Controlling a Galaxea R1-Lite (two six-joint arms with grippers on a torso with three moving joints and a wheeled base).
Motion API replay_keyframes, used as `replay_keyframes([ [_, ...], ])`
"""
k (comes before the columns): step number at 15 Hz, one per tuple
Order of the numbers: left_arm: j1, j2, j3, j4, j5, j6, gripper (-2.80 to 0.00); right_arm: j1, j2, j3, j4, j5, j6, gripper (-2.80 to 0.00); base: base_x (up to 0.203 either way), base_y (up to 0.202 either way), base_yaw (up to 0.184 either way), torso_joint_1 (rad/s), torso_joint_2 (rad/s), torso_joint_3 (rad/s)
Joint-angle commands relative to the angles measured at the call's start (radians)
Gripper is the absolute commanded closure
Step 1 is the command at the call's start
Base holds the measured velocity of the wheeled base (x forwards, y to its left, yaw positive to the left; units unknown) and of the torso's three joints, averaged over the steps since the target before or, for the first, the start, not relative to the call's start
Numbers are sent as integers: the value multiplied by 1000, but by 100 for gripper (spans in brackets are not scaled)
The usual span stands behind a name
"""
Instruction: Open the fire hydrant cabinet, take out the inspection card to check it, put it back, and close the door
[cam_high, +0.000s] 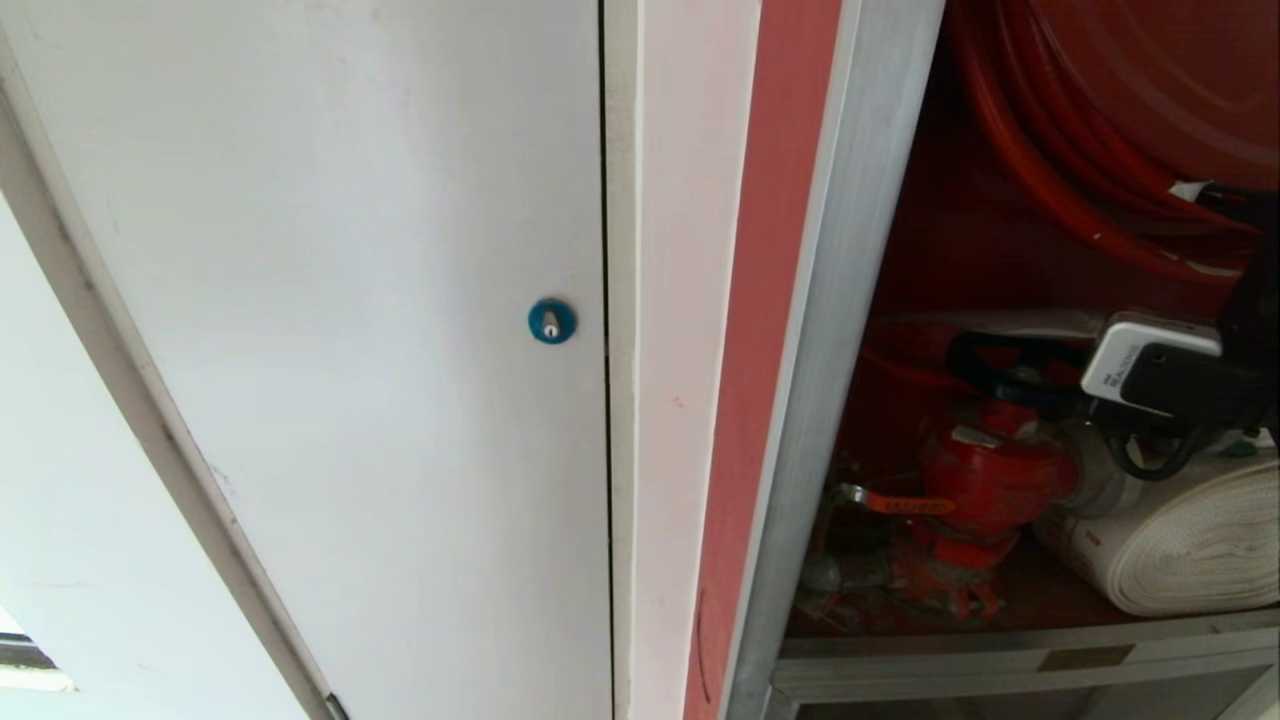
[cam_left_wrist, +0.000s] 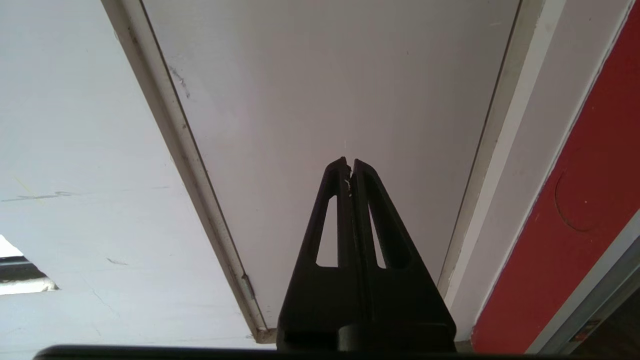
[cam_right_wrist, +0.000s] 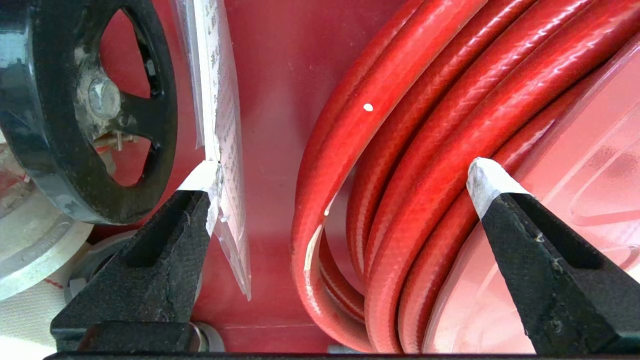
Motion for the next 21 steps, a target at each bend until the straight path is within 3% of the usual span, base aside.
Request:
replay_keyframes([
  [1,0,0,12,0,0,0,0,1,2,-9,-8,0,-8,-280,0,0,0,0,0,0],
  [6,0,0,12,0,0,0,0,6,6,-20,-8,-1,-9,-280,0,0,0,0,0,0],
  [21,0,0,12,0,0,0,0,9,-121,207,-7,-1,-9,-280,0,0,0,0,0,0],
])
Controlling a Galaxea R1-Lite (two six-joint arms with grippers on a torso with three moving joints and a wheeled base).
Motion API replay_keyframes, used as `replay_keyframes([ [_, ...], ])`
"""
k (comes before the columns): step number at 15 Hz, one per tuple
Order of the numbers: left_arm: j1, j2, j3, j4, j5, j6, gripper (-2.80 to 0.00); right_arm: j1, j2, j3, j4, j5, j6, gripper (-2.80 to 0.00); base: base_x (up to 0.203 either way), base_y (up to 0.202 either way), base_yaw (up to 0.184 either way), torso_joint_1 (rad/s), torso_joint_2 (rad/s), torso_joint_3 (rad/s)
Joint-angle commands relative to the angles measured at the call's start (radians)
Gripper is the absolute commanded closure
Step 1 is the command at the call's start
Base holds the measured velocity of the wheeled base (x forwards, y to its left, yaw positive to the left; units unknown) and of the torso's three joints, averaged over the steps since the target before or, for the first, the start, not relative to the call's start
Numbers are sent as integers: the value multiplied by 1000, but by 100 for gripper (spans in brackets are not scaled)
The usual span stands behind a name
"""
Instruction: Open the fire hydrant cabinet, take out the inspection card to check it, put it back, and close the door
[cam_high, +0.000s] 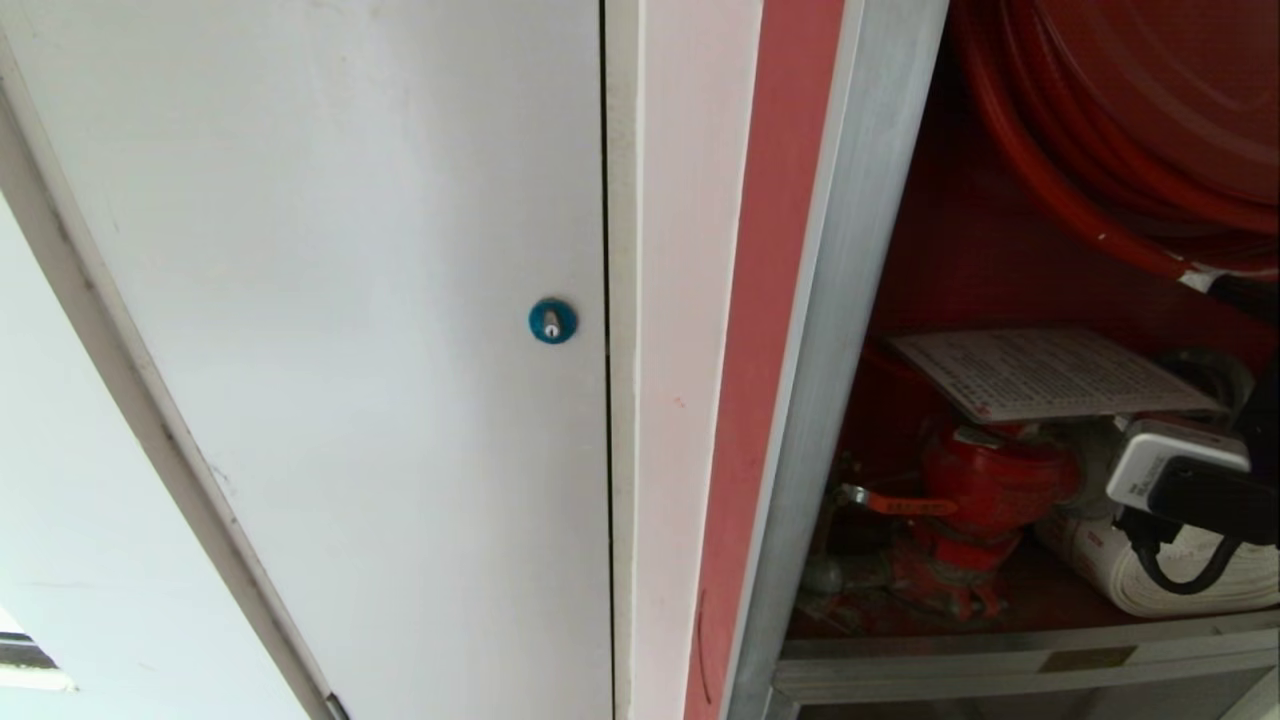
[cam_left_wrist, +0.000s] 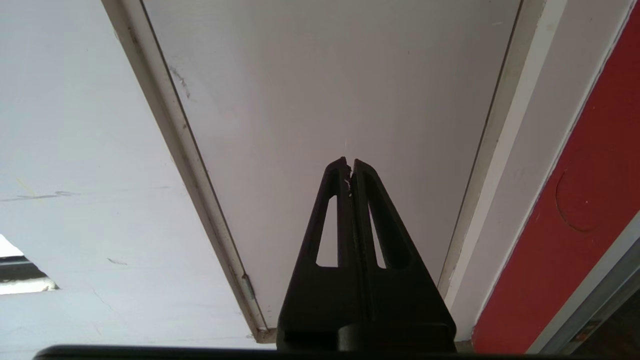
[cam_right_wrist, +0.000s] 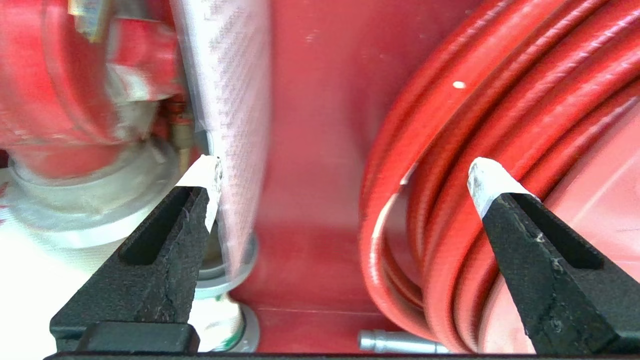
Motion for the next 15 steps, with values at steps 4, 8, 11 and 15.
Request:
replay_keyframes([
  [4,0,0,12,0,0,0,0,0,11,22,-3,-1,-7,-280,0,0,0,0,0,0],
  [8,0,1,12,0,0,0,0,0,47,17,-13,0,-4,-280,0,0,0,0,0,0],
  [11,0,1,12,0,0,0,0,0,99,5,-93,-1,-4,-280,0,0,0,0,0,0],
  [15,0,0,12,0,0,0,0,0,104,-40,-103,-2,-6,-280,0,0,0,0,0,0],
])
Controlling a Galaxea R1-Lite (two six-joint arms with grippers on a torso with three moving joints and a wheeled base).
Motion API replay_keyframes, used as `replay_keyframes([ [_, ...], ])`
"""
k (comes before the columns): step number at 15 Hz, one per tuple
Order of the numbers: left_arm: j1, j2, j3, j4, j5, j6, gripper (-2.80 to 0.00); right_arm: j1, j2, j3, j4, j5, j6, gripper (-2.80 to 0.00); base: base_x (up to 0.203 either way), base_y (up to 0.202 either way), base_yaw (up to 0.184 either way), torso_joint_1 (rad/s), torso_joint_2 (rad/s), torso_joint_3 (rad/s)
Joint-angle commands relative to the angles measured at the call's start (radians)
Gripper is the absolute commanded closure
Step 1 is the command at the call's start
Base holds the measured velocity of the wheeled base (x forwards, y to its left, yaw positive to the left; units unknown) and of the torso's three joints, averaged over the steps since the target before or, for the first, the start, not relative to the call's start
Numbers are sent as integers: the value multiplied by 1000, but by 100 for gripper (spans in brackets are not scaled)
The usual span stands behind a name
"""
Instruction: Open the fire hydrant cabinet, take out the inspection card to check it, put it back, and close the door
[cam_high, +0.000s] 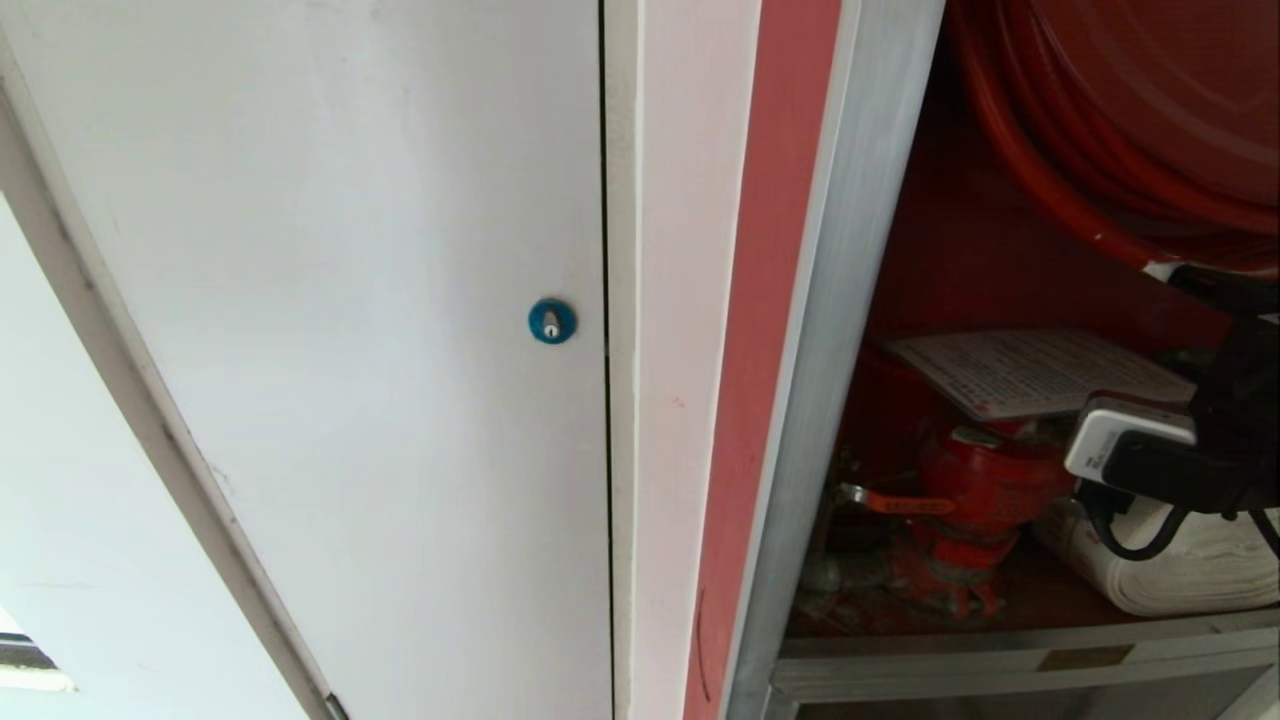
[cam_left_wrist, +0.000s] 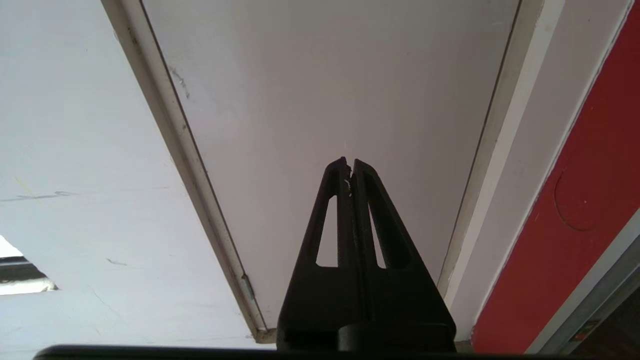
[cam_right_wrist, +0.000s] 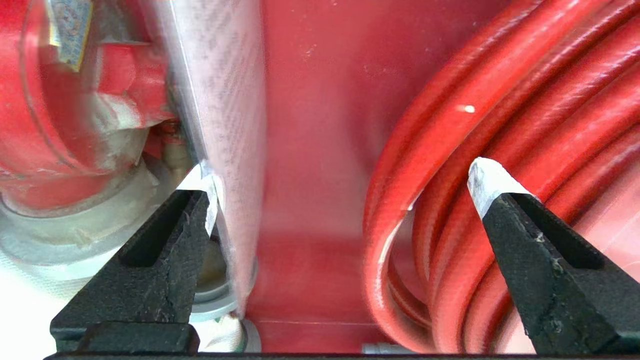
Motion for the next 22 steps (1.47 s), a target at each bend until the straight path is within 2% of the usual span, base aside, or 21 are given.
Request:
replay_keyframes([
  [1,0,0,12,0,0,0,0,0,5,-18,-3,-2,-9,-280,0,0,0,0,0,0],
  [22,0,0,12,0,0,0,0,0,101,-77,-30,2,-8,-280,0,0,0,0,0,0],
])
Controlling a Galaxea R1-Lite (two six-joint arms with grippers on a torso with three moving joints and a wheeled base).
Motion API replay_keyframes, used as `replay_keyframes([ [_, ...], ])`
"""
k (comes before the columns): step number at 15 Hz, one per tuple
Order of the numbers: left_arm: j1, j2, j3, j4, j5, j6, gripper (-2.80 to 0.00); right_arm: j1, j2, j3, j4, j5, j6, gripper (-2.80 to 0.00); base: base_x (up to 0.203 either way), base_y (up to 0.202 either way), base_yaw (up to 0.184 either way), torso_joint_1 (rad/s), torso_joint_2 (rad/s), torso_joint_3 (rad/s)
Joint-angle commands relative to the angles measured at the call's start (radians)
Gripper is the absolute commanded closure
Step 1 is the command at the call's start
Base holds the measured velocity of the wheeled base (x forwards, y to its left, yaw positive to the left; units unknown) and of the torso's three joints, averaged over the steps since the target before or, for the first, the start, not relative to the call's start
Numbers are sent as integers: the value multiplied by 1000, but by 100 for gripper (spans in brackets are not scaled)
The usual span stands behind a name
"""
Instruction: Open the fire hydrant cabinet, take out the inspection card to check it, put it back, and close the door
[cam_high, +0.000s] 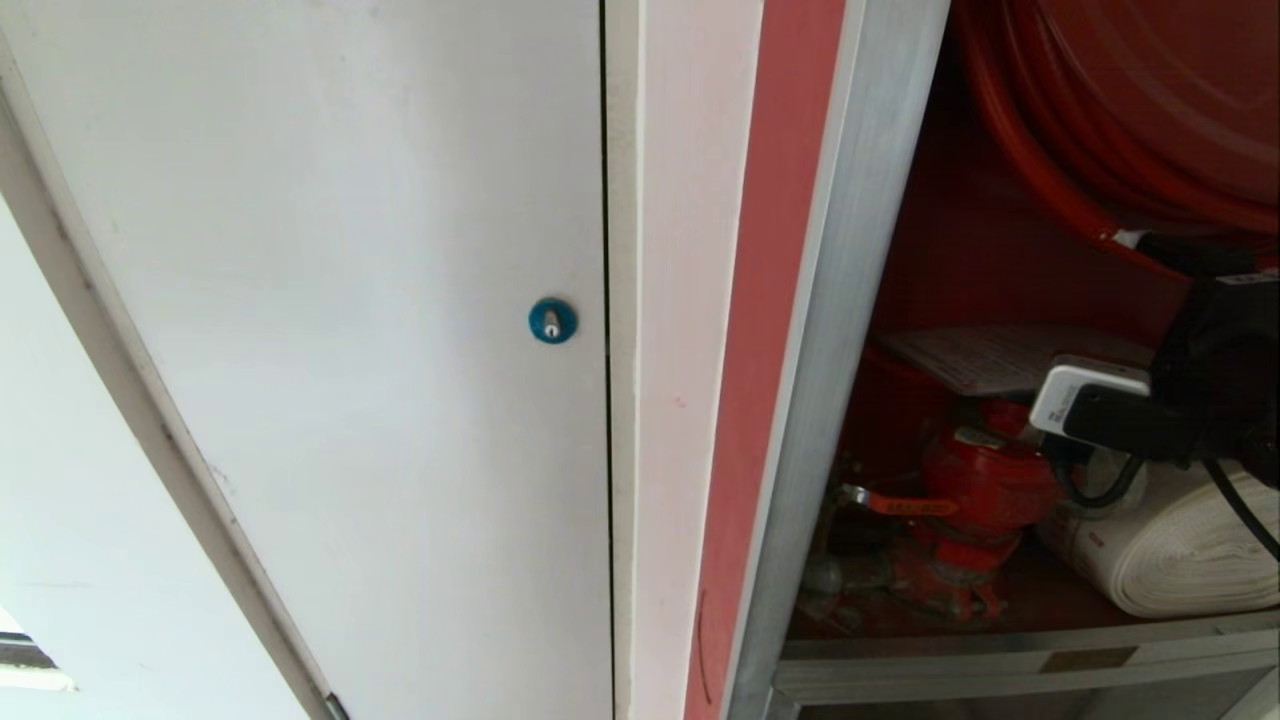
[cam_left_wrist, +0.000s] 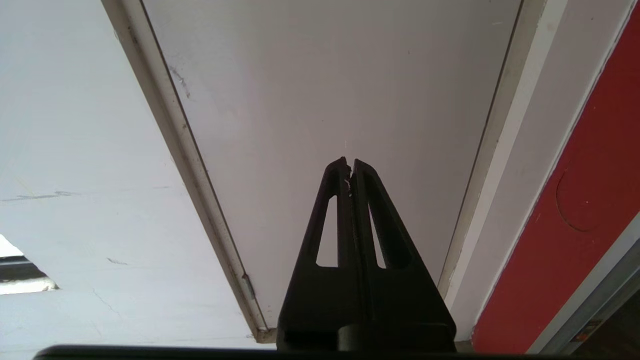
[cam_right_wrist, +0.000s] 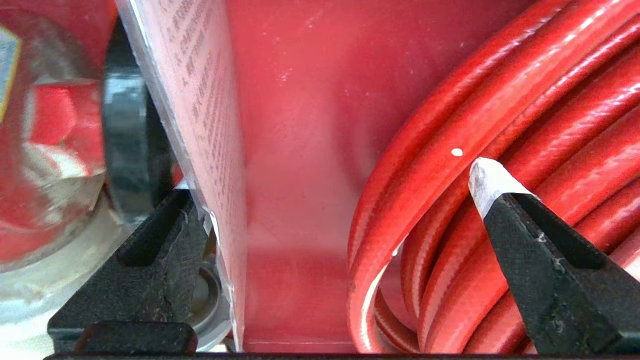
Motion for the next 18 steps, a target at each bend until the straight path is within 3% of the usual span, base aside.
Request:
replay_keyframes([
  [1,0,1,12,-1,0,0,0,0,16,-7,-8,-1,-9,-280,0,0,0,0,0,0],
  [14,0,0,12,-1,0,0,0,0,57,-54,-8,-3,-12,-280,0,0,0,0,0,0],
  [15,0,1,12,-1,0,0,0,0,57,-54,-8,-3,-12,0,0,0,0,0,0,0],
  [18,0,1,12,-1,0,0,0,0,57,-54,-6,-4,-14,0,0,0,0,0,0,0],
])
